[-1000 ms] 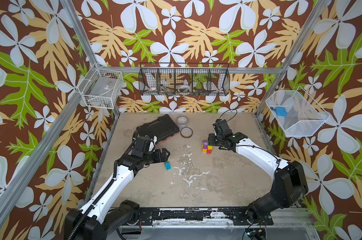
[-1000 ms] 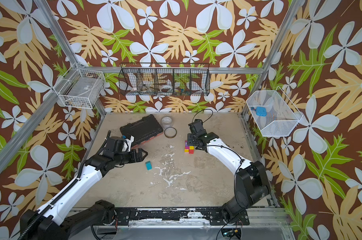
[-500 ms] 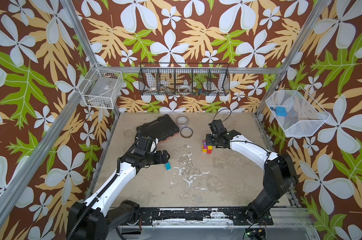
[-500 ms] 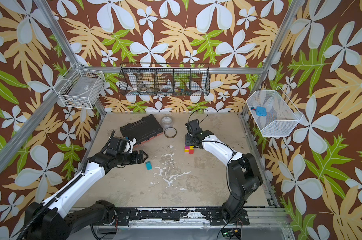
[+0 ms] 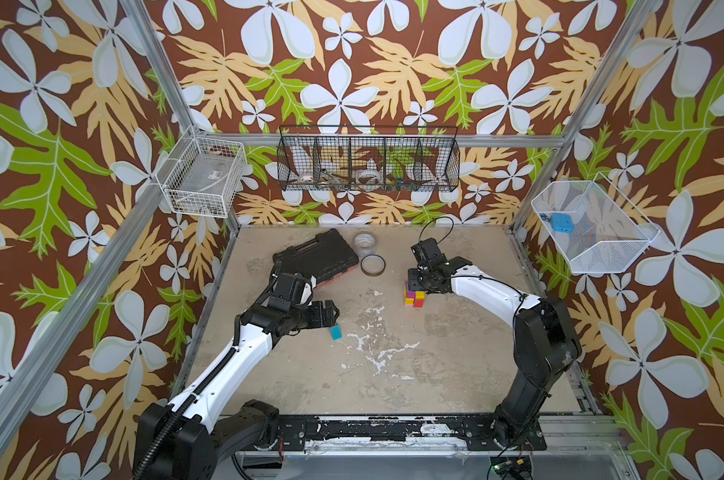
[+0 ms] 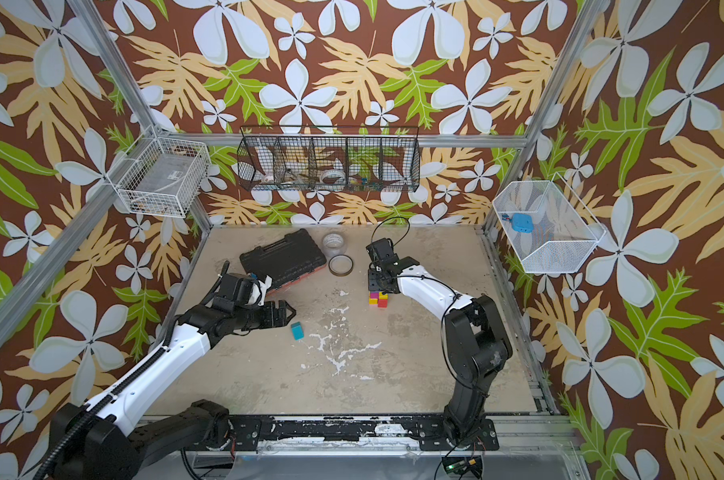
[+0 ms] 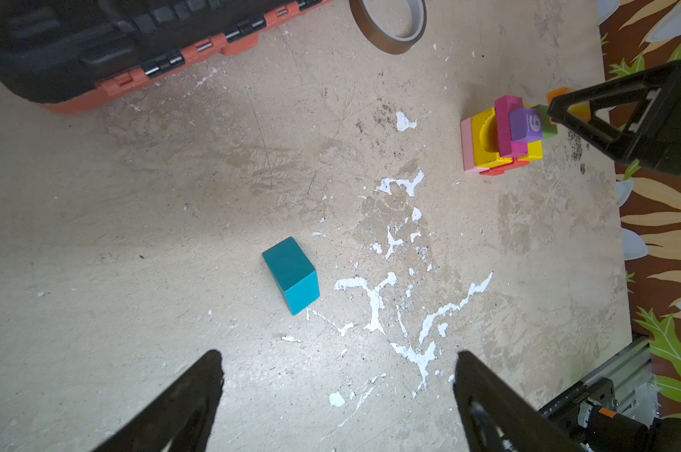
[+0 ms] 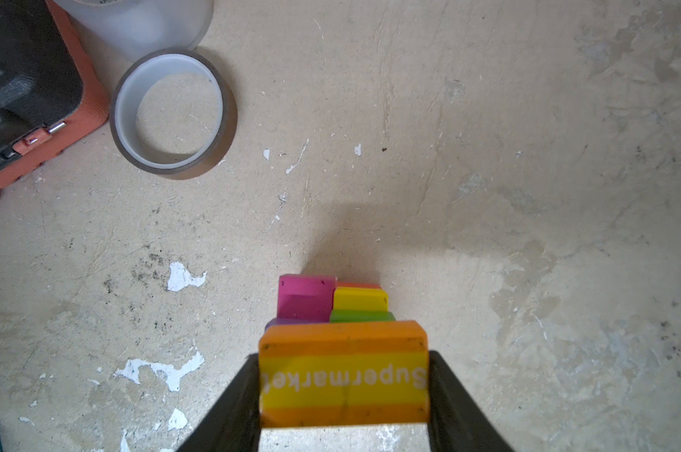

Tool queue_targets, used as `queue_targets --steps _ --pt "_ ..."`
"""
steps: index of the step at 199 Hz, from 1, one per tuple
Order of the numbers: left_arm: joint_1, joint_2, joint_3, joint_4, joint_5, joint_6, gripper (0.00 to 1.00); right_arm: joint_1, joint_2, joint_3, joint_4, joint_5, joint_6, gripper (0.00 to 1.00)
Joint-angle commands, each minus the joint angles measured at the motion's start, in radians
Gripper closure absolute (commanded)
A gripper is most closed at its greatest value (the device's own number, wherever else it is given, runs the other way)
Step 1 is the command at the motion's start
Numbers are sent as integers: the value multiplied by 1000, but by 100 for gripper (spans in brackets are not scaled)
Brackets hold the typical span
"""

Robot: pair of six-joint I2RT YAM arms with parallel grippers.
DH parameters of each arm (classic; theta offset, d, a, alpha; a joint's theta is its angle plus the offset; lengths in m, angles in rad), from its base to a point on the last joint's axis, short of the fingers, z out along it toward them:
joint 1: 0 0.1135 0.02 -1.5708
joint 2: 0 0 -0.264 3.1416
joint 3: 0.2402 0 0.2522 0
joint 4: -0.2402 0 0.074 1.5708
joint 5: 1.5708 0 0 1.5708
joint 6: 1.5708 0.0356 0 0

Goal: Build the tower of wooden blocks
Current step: 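Carry the orange block over the cluster with right gripper while left arm advances, then lower the orange block onto the top of the block cluster with the right gripper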

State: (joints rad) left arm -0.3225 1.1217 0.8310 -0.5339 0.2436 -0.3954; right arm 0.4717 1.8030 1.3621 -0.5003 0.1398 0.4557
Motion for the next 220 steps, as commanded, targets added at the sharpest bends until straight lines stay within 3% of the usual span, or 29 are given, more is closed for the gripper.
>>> queue_targets --steps 1,220 --pt "-1 5 10 -12 -6 4 7 1 10 9 -9 20 -11 51" --pt "-1 7 10 -12 -4 3 7 24 21 11 -26 41 5 35"
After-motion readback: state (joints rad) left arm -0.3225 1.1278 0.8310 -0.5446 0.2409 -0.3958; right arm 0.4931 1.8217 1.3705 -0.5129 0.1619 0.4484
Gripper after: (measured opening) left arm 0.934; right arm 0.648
